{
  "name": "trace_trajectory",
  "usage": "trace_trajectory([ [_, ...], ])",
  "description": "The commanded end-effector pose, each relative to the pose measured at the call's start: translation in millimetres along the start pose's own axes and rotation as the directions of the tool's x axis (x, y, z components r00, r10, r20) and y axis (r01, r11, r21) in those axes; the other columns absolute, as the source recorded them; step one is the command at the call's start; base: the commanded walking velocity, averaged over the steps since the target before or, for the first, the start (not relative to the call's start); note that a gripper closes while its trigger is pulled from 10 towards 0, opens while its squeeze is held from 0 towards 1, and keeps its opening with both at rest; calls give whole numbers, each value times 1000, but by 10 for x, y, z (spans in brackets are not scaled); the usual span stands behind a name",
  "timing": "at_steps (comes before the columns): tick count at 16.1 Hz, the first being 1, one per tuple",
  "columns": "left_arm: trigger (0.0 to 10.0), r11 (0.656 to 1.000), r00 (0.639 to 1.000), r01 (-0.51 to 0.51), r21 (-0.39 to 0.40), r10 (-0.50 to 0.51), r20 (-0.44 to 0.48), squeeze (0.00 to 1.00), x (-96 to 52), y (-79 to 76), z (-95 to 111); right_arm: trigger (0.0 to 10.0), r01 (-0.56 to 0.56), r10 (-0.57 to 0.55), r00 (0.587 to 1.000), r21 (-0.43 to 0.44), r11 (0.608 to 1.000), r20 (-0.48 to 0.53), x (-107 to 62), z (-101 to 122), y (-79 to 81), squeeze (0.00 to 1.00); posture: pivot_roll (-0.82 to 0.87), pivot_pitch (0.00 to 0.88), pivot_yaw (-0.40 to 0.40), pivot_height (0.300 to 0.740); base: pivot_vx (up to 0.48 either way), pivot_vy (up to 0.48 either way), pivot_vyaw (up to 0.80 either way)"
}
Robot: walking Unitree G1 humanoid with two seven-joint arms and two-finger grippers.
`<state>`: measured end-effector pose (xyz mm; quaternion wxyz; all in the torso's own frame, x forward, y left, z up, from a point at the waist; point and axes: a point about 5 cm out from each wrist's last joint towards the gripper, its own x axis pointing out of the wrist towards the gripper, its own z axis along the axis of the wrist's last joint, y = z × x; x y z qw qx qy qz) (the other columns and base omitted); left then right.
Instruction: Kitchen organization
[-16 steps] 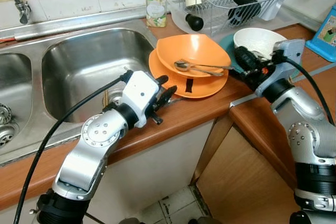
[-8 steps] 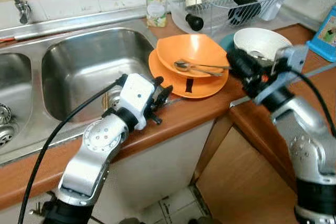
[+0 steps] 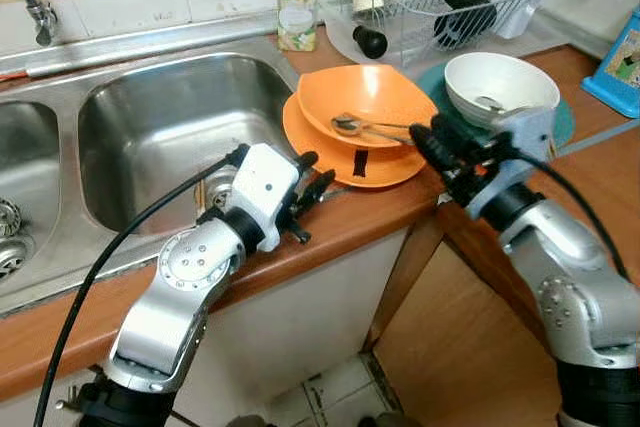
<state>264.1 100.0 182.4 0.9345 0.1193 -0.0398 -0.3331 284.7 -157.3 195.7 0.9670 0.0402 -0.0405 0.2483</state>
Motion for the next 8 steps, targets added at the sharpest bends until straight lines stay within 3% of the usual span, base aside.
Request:
trace_trajectory([
  [1, 10000, 1000, 1000, 24, 8, -24, 17, 0, -3, -30, 40, 10000, 3, -3, 1000, -15, 1000, -5, 52, 5, -2, 0, -42, 41, 11, 740, 0, 0, 0],
  [8, 10000, 994, 994, 107, -11, -106, 13, 0, -31, -106, 46, 10000, 7, -7, 998, -4, 1000, -63, 165, -96, 15, 0, -37, 41, 9, 740, 0, 0, 0],
])
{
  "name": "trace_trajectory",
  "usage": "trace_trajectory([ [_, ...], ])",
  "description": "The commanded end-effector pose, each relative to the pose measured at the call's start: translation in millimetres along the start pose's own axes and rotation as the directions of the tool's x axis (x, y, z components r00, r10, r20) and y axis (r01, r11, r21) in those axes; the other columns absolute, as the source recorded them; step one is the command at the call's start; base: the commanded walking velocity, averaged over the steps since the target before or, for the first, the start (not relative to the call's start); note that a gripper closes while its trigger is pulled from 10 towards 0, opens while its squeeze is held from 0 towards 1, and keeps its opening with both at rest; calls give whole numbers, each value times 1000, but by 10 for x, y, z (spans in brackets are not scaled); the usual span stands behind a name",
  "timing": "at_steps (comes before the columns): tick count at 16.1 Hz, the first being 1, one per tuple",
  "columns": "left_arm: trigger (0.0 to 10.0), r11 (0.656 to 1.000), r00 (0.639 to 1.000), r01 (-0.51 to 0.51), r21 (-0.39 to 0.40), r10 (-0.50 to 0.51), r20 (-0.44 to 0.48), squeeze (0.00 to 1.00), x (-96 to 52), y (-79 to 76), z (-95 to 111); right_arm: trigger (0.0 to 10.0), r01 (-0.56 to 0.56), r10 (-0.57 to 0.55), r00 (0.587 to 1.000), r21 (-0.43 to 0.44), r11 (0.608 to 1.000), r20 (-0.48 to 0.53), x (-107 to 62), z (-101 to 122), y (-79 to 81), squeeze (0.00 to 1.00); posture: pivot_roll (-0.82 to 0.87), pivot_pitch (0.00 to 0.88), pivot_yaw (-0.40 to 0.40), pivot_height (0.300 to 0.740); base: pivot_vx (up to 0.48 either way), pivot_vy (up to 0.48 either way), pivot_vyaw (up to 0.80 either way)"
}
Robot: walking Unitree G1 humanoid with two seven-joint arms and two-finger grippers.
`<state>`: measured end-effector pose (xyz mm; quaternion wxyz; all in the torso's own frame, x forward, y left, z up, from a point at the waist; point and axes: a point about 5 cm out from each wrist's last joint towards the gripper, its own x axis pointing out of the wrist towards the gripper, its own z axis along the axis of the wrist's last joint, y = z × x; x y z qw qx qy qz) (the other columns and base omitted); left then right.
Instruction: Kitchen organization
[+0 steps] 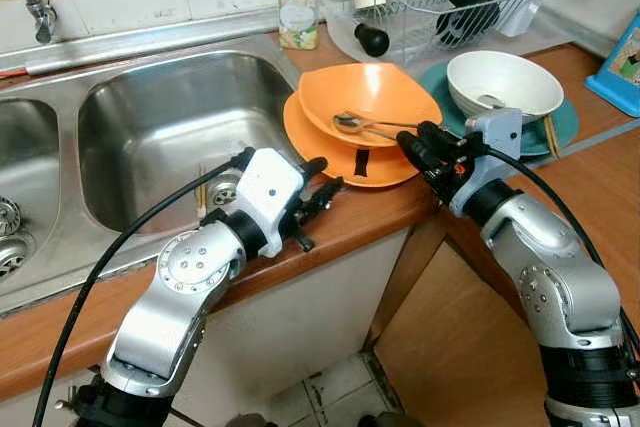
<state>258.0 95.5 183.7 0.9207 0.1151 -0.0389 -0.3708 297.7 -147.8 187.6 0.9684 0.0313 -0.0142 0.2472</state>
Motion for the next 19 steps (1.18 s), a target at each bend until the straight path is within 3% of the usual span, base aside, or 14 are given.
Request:
trace_trajectory([
  [1, 10000, 999, 999, 43, -22, -43, 8, 1000, -9, -48, 25, 6118, 0, 0, 1000, 15, 1000, -2, 23, 7, 2, 0, -37, 42, 11, 740, 0, 0, 0],
  [2, 10000, 998, 999, 49, -30, -48, 13, 1000, -9, -49, 34, 3373, 0, 0, 1000, 23, 1000, 2, 25, 10, 1, 0, -37, 42, 11, 740, 0, 0, 0],
  [4, 10000, 999, 999, 44, -9, -44, 11, 1000, -10, -42, 41, 2196, 3, -4, 1000, 35, 999, 9, 28, 17, -5, 0, -38, 43, 12, 740, 0, 0, 0],
  [5, 10000, 999, 999, 42, 0, -42, 8, 1000, -8, -42, 38, 784, 4, -5, 1000, 40, 999, 9, 29, 16, -7, 0, -38, 43, 11, 740, 0, 0, 0],
  [6, 10000, 999, 999, 43, 1, -43, 6, 976, -7, -45, 36, 235, 5, -5, 1000, 43, 999, 8, 30, 14, -9, 0, -37, 42, 9, 740, 0, 0, 0],
  [8, 10000, 999, 999, 47, 6, -47, 4, 808, -5, -47, 38, 0, 5, -6, 1000, 45, 999, 8, 36, 15, -13, 0, -34, 39, 6, 740, 0, 0, 0],
  [9, 10000, 999, 999, 39, 29, -40, 10, 506, -1, -34, 56, 0, 2, -2, 1000, 45, 999, 14, 46, 38, -9, 0, -33, 36, 5, 740, 0, 0, 0],
  [10, 10000, 998, 999, 26, 56, -27, 19, 412, 6, -14, 81, 0, -3, 2, 1000, 45, 999, 25, 54, 72, -6, 0, -32, 33, 4, 740, 0, 0, 0],
  [12, 10000, 971, 999, 39, 238, -39, -2, 0, 52, 27, 134, 0, -16, 14, 997, 24, 1000, 77, 75, 271, -6, 0, -25, 26, 3, 740, 0, 0, 0],
  [14, 10000, 941, 999, -12, 339, -3, 43, 0, 111, 107, 255, 0, -71, 71, 991, 0, 997, 118, 88, 446, 67, 0, -27, 20, 4, 740, 0, 0, 0],
  [16, 10000, 876, 996, -62, 478, 24, 85, 0, 188, 205, 382, 0, -162, 165, 977, -34, 986, 133, 92, 567, 206, 0, -28, 11, 3, 740, 0, 0, 0],
  [19, 10000, 831, 986, -132, 540, 56, 156, 0, 266, 287, 504, 0, -243, 248, 962, -49, 969, 114, 93, 596, 335, 0, -28, 7, -2, 740, 0, 0, 0],
])
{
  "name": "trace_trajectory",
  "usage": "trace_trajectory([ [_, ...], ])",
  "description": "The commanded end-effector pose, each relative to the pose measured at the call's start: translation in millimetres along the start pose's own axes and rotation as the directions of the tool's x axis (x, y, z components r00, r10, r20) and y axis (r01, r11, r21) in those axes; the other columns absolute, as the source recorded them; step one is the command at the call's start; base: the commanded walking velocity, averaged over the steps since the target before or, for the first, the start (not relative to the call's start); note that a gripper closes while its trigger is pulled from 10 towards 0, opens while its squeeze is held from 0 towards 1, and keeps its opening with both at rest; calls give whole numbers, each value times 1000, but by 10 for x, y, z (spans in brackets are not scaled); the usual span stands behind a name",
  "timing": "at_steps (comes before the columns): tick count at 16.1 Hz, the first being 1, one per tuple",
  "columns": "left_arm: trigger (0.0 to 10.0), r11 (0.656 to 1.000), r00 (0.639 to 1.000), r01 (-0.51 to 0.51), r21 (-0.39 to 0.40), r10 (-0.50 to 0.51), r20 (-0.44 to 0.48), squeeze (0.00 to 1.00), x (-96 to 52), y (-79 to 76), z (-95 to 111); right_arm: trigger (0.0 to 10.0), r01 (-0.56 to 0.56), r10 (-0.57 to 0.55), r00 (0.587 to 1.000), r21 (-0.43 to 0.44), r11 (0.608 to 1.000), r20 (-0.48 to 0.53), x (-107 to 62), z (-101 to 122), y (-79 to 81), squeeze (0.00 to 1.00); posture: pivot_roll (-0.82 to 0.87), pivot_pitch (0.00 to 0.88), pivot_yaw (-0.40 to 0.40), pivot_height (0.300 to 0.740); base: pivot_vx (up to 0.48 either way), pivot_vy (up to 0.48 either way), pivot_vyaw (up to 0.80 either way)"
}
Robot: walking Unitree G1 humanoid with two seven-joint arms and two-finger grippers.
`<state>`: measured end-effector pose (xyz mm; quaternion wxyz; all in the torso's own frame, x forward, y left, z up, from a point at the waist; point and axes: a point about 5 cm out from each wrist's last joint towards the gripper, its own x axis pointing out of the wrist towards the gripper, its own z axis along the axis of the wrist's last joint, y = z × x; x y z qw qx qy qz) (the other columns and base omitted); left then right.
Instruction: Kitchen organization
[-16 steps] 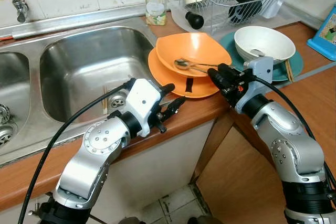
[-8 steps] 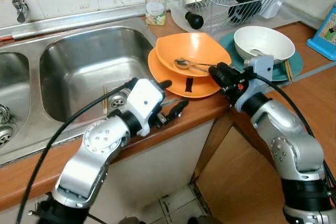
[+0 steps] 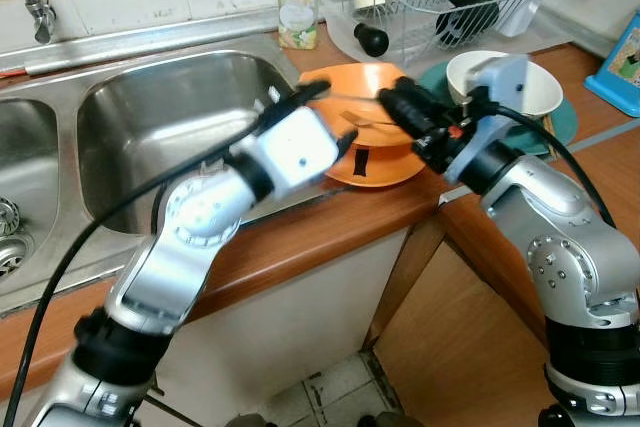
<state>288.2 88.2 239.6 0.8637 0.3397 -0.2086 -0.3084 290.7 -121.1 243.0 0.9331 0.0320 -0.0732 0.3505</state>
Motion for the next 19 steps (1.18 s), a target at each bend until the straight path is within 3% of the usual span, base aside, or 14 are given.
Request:
trace_trajectory([
  [1, 10000, 999, 1000, -6, 34, 6, 1, 0, 19, 8, -7, 0, -37, 37, 999, -12, 999, 6, 23, 53, 56, 0, -28, 7, -2, 740, 0, 0, 0],
  [2, 8588, 999, 1000, 1, 52, -1, -6, 0, 28, 3, -32, 0, -45, 45, 999, -8, 999, 5, 32, 48, 82, 0, -26, 7, -1, 740, 0, 0, 0],
  [3, 3804, 997, 1000, 17, 71, -16, -15, 0, 30, -16, -74, 0, -58, 58, 998, 0, 998, 9, 47, 56, 126, 0, -26, 8, 0, 740, 0, 0, 0],
  [4, 0, 996, 999, 36, 76, -35, -18, 0, 26, -35, -90, 0, -63, 63, 998, 1, 998, 13, 53, 65, 143, 0, -27, 9, 4, 740, 0, 0, 0],
  [9, 0, 994, 996, 16, 105, -6, -86, 0, 30, -22, -225, 0, -91, 91, 996, 29, 995, 15, 65, 59, 247, 0, -29, 17, 2, 740, 0, 0, 0],
  [12, 0, 984, 993, 33, 174, -13, -114, 0, -7, 14, -316, 0, -102, 102, 995, 52, 993, 2, 69, 12, 303, 0, -28, 26, 4, 740, 0, 0, 0],
  [19, 0, 976, 989, 74, 203, -47, -138, 0, -41, -8, -385, 0, -92, 92, 996, 69, 993, 1, 72, -5, 315, 0, -31, 30, 8, 740, 0, 0, 0],
])
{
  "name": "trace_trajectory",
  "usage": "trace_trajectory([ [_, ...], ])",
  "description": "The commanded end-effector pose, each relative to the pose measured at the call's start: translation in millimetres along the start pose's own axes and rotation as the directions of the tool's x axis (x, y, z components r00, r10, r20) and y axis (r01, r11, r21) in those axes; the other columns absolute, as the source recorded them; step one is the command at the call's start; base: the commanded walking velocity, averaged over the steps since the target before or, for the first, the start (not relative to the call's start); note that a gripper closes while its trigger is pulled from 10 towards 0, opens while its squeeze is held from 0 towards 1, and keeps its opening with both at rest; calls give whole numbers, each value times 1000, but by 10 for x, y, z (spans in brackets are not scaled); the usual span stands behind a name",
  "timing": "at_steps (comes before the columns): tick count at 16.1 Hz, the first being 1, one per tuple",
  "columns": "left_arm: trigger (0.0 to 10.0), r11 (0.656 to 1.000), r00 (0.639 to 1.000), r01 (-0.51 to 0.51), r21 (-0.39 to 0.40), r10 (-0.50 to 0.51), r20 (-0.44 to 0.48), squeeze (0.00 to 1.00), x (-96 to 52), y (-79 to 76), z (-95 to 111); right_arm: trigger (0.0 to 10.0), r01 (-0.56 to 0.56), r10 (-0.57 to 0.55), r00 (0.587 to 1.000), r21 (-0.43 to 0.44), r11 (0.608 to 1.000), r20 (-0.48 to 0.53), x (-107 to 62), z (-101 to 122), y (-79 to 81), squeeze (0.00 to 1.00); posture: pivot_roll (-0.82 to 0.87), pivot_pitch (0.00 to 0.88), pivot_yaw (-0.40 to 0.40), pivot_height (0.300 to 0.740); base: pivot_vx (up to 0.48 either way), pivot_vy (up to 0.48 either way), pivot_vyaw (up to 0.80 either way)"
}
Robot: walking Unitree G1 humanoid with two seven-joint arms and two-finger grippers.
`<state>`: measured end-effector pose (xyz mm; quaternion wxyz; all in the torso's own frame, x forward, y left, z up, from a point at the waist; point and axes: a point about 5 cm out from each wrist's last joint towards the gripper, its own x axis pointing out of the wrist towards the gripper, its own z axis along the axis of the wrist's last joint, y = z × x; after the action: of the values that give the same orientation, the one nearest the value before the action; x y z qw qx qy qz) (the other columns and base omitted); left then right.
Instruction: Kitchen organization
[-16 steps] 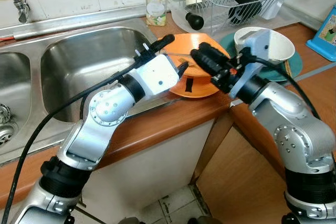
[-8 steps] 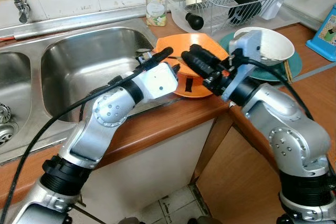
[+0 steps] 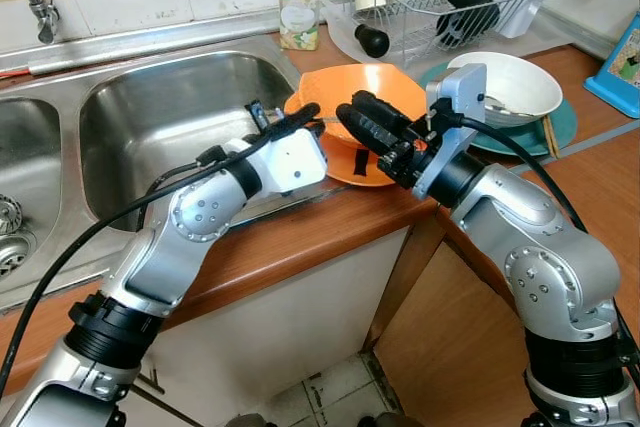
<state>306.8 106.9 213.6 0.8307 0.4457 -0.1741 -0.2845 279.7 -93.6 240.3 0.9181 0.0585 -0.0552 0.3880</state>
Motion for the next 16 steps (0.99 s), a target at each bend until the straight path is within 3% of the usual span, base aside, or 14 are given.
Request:
trace_trajectory([
  [1, 0, 1000, 1000, 15, 20, -15, -4, 0, -9, -3, -17, 1882, -15, 15, 1000, 0, 1000, 12, -16, 34, 39, 0, -29, 29, 7, 740, 0, 0, 0],
  [2, 0, 1000, 1000, 15, 20, -15, -4, 0, -10, -1, -18, 1882, -13, 13, 1000, 0, 1000, 12, -14, 32, 38, 0, -29, 29, 7, 740, 0, 0, 0],
  [3, 0, 1000, 1000, 15, 26, -15, -2, 0, -16, 8, -18, 4863, -9, 9, 1000, -2, 1000, 10, -8, 27, 35, 0, -28, 29, 7, 740, 0, 0, 0],
  [4, 0, 999, 1000, 19, 38, -19, 0, 0, -19, 15, -20, 10000, -1, 1, 1000, -8, 1000, 6, -1, 22, 30, 0, -27, 27, 7, 740, 0, 0, 0],
  [6, 0, 999, 1000, 18, 41, -18, -3, 0, -24, 25, -28, 10000, 6, -7, 1000, 48, 999, 14, 8, 4, 27, 0, -28, 27, 7, 740, 0, 0, 0],
  [7, 0, 999, 1000, 12, 43, -12, -11, 0, -28, 45, -45, 10000, -1, 1, 1000, 51, 999, 11, 10, 0, 30, 1000, -27, 26, 7, 740, 0, 0, 0],
  [8, 0, 999, 1000, 7, 45, -7, -16, 0, -30, 60, -57, 10000, -7, 7, 1000, 48, 999, 8, 11, -2, 32, 1000, -27, 26, 7, 740, 0, 0, 0],
  [9, 0, 999, 999, -1, 48, 3, -41, 0, -45, 104, -117, 10000, 32, -32, 999, -6, 999, -21, 9, -25, 6, 443, -30, 25, 9, 740, 0, 0, 0],
  [10, 0, 999, 998, -3, 50, 6, -56, 0, -55, 123, -152, 10000, 42, -42, 999, -19, 999, -31, 7, -39, -3, 443, -31, 24, 11, 740, 0, 0, 0],
  [11, 0, 999, 990, -3, 52, 10, -138, 0, -103, 183, -327, 10000, 54, -55, 997, -30, 998, -58, -9, -76, -21, 0, -34, 23, 13, 740, 0, 0, 0],
  [14, 39, 996, 939, 52, 71, -24, -342, 0, -232, 344, -764, 10000, 13, -17, 994, -44, 999, -106, -41, -133, 18, 0, -38, 23, 13, 740, 0, 0, 0],
  [15, 3647, 994, 922, 90, 66, -58, -384, 0, -252, 350, -848, 10000, -7, 2, 993, -41, 999, -119, -43, -148, 41, 0, -38, 21, 13, 740, 0, 0, 0],
  [16, 3647, 994, 922, 90, 66, -58, -384, 0, -252, 350, -848, 10000, -7, 2, 993, -41, 999, -119, -43, -148, 41, 0, -38, 21, 13, 740, 0, 0, 0],
])
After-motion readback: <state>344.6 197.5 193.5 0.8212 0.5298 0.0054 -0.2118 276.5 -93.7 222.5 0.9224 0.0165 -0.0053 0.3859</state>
